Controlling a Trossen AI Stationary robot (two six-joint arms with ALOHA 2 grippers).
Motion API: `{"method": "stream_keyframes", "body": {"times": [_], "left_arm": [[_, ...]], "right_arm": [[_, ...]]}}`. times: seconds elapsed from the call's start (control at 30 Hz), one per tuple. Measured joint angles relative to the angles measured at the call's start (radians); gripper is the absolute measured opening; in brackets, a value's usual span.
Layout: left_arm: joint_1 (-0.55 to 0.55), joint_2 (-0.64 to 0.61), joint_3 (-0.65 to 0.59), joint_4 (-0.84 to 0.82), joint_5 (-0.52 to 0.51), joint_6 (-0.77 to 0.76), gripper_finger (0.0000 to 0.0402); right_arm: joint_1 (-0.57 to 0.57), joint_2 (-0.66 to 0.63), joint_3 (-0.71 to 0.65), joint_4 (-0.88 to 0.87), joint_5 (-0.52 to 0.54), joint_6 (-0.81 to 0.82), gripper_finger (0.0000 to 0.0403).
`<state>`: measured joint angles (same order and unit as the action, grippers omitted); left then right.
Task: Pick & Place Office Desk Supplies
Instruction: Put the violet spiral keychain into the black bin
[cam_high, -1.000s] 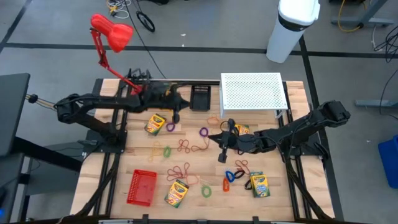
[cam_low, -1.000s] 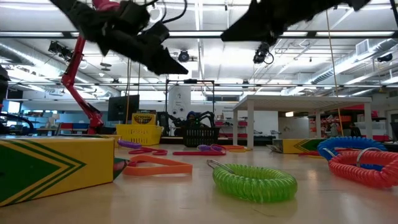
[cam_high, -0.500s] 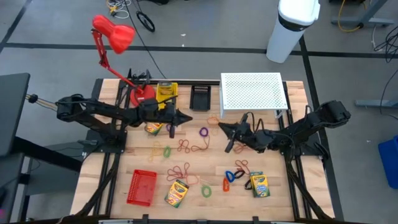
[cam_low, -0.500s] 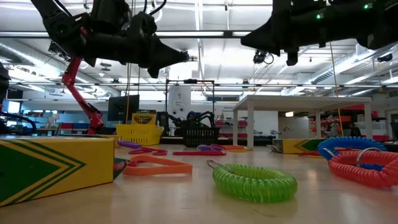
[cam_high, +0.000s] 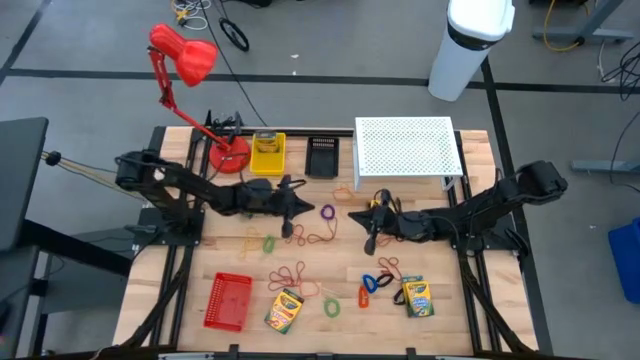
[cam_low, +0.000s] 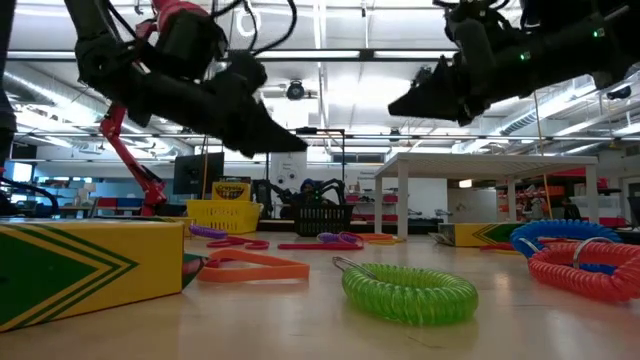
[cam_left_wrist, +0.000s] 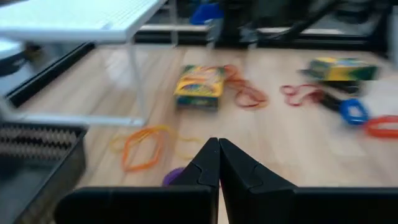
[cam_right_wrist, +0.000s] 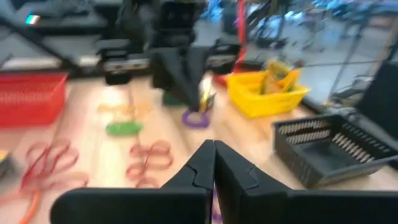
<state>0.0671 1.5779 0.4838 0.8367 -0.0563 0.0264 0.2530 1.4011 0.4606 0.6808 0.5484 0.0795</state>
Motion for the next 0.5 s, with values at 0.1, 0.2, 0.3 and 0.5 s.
{"method": "stream_keyframes", "body": {"times": [0.1, 0.2, 0.3, 0.5], "left_arm": [[-0.026, 0.05, 0.02, -0.015, -0.078, -0.073, 0.0007], [-0.058, 0.066, 0.045, -0.113, -0.105, -0.116, 0.0008], [-0.088, 0.054, 0.092, -0.258, -0.167, -0.144, 0.0017], [-0.096, 0.034, 0.262, -0.854, -0.253, -0.266, 0.007]], "right_arm": [[-0.023, -0.004, 0.0, -0.035, -0.09, -0.007, 0.0005], [-0.049, -0.004, 0.0, -0.038, -0.135, -0.007, 0.0007], [-0.067, -0.003, 0.0, -0.059, -0.141, -0.009, 0.0011], [-0.09, -0.003, 0.0, -0.07, -0.202, -0.059, 0.0004]]}}
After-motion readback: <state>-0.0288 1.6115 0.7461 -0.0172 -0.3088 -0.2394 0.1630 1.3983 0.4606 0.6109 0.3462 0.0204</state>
